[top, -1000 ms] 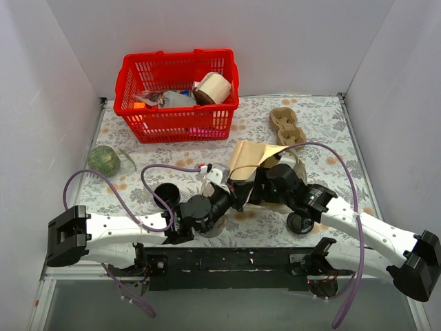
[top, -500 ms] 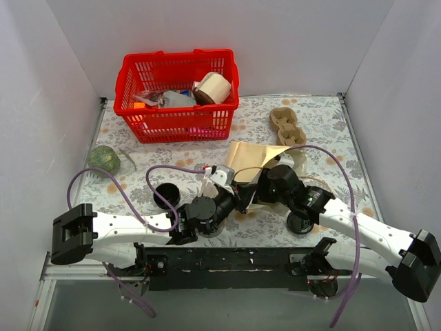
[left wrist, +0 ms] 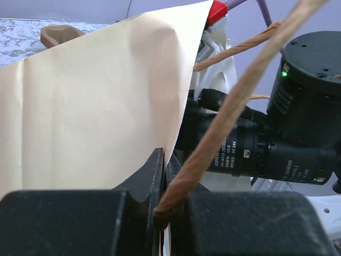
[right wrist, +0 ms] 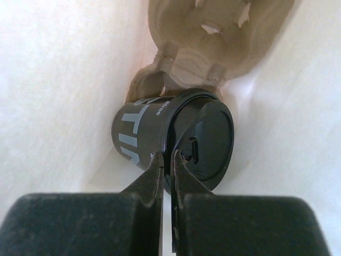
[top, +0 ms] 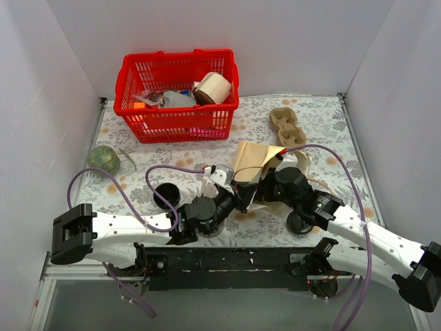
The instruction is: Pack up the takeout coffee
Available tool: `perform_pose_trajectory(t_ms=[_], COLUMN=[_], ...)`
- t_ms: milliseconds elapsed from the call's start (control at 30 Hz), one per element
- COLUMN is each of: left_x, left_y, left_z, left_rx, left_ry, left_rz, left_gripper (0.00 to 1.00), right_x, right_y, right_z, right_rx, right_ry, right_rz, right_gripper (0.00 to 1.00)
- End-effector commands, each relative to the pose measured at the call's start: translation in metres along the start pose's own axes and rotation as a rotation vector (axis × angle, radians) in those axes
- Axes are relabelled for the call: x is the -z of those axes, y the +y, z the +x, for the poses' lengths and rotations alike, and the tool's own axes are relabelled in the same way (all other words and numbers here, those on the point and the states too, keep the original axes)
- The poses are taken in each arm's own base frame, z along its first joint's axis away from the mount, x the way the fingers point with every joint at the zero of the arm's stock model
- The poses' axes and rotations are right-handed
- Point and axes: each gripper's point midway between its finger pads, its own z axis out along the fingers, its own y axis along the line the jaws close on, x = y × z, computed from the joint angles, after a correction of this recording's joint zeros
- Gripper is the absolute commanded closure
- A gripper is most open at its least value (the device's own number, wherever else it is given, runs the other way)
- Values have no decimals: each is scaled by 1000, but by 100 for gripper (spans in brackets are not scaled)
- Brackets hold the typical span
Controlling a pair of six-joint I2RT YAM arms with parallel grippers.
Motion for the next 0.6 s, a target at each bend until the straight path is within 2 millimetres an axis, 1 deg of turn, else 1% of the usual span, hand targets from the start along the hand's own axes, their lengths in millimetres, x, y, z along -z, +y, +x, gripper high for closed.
perform_pose_trajectory(t_ms=[0, 167, 200, 233, 267, 333, 533, 567], left_x=[1, 0, -2, -3, -4, -5, -5, -6], left_y=[-7, 2, 2, 4, 4, 1, 6, 7], left_z=[-4, 0, -2, 0, -1, -4, -8, -9], left_rx=[18, 3, 4, -2, -6, -3, -15, -14], left_ry=[2, 7, 2, 7, 5, 0, -20, -24], left_rz=[-2, -50, -58, -69, -71, -66, -95, -102], left_gripper=[100, 100, 100, 100, 100, 100, 100, 100], right_x=[15, 39, 43, 47, 52, 55, 62, 62], right_y=[15, 21, 21, 19, 22, 21, 22, 22], right_z=[-53, -96, -102, -109, -116, -121, -133, -134], right_rx=[160, 260, 276, 311, 322, 356, 479, 542], right_ry=[-180, -335, -352, -376, -394, -401, -427, -419], right_rz=[-47, -39, -34, -18, -18, -9, 13, 23], right_gripper=[99, 99, 99, 99, 99, 99, 99, 99])
